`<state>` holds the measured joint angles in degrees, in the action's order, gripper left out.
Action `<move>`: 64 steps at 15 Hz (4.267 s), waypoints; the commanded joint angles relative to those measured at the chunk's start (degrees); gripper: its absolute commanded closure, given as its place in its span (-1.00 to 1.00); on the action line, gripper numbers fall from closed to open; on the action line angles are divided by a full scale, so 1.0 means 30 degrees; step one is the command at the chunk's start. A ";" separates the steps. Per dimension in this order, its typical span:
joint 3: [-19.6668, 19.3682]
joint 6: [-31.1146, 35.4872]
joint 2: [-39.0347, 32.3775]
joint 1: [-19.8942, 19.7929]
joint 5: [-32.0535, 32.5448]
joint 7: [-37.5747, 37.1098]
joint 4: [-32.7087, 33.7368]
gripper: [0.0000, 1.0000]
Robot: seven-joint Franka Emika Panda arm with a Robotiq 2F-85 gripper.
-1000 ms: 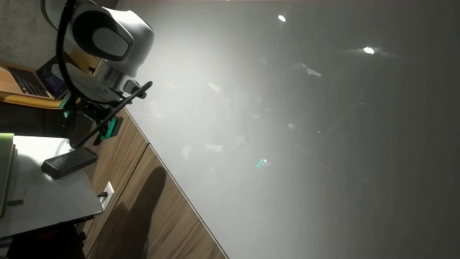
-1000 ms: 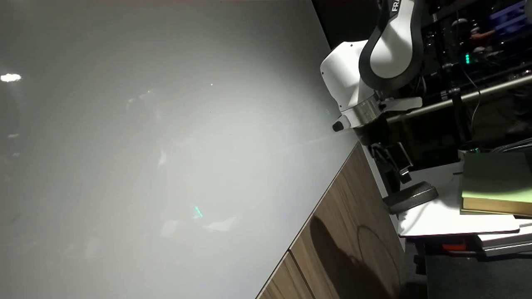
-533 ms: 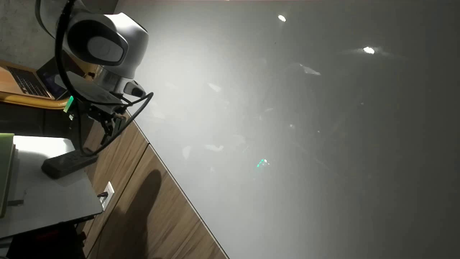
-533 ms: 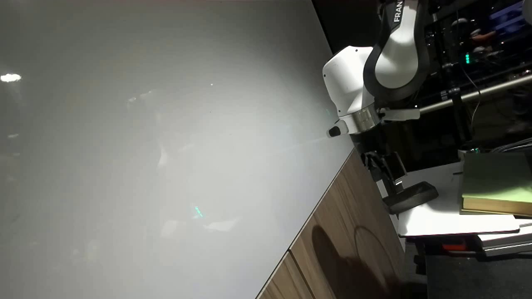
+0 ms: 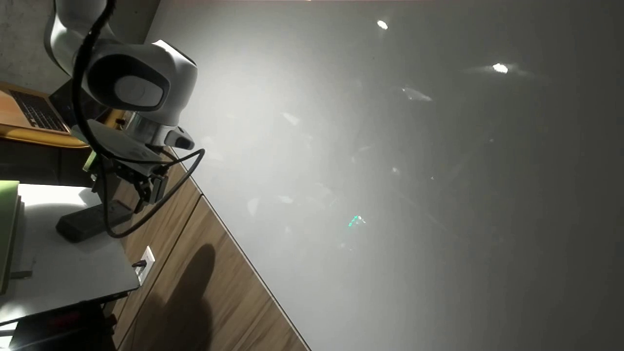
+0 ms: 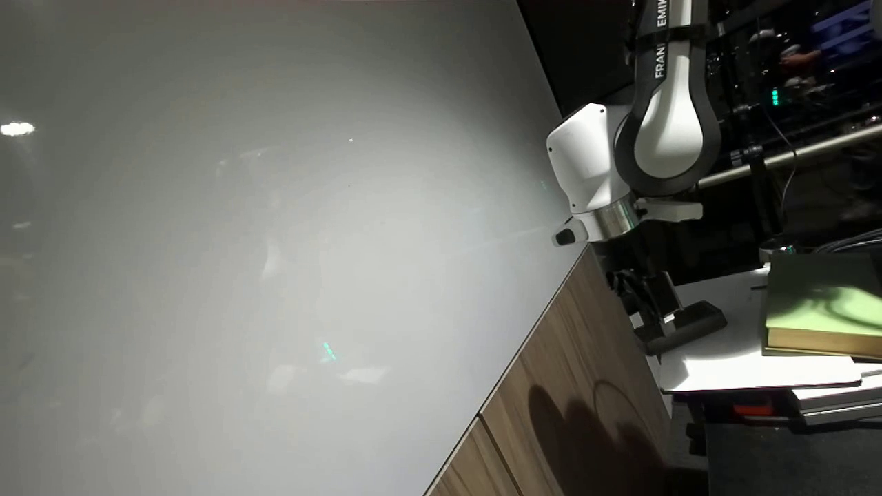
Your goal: Use the black eraser to wipe the whiteboard.
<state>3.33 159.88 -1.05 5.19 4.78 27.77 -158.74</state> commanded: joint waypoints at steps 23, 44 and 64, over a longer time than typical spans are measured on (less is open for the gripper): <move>-0.0603 0.2374 -0.2409 -0.1026 0.6027 -0.3836 0.0022 -0.06; -0.0901 -0.0761 -0.0627 -0.1033 0.3681 -1.0648 0.0535 0.19; -0.0897 -0.2281 0.1203 -0.0685 0.4350 -1.2220 0.0220 -1.00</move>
<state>0.39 158.24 -3.41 2.39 16.78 -8.68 -157.04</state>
